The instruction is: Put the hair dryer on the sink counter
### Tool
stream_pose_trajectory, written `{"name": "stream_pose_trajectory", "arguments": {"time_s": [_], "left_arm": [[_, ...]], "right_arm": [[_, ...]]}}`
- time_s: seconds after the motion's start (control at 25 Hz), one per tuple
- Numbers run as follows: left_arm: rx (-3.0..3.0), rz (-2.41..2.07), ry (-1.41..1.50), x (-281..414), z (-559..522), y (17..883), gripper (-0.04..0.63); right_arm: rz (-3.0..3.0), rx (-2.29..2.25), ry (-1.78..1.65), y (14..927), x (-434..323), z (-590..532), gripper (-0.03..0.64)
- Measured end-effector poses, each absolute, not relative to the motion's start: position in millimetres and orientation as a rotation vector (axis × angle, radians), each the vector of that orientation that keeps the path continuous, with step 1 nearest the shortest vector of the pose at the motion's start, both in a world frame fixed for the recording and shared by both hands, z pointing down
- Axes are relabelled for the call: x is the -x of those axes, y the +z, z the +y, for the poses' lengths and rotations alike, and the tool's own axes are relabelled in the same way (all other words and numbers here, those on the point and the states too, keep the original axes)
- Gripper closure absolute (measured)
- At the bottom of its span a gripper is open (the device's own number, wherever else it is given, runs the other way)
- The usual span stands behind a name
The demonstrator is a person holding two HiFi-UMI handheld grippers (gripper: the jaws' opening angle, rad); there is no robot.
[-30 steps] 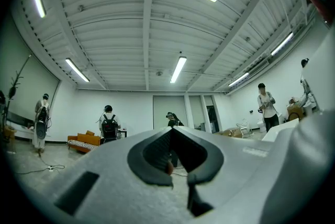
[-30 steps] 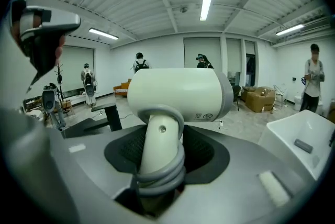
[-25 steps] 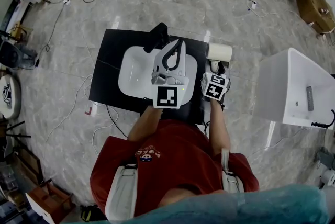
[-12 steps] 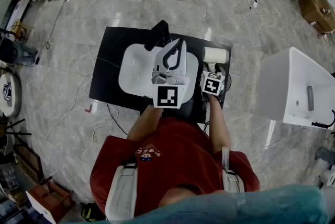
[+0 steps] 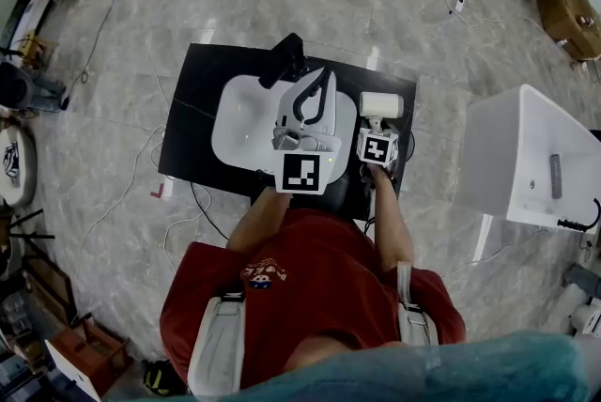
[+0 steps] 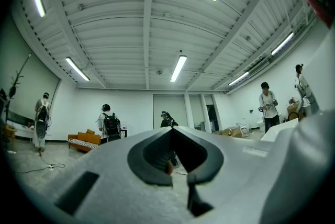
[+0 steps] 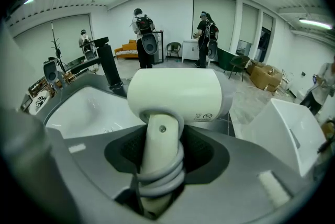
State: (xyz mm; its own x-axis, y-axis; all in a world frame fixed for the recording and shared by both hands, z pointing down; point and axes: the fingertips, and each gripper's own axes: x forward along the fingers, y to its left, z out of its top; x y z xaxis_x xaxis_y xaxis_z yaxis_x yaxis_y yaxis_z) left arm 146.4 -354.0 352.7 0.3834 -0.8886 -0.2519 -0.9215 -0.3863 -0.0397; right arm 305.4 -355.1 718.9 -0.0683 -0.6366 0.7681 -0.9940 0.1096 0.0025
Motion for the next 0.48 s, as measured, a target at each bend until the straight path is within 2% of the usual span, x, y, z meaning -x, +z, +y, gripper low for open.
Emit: {"name": "stream_pose_trajectory", "arguments": {"time_s": [0.48], "left_arm": [[2.466, 1.640, 0.281, -144, -356, 356, 0.598]], "right_arm": [[-1.655, -1.519, 0.811, 752, -312, -340, 0.423]]}}
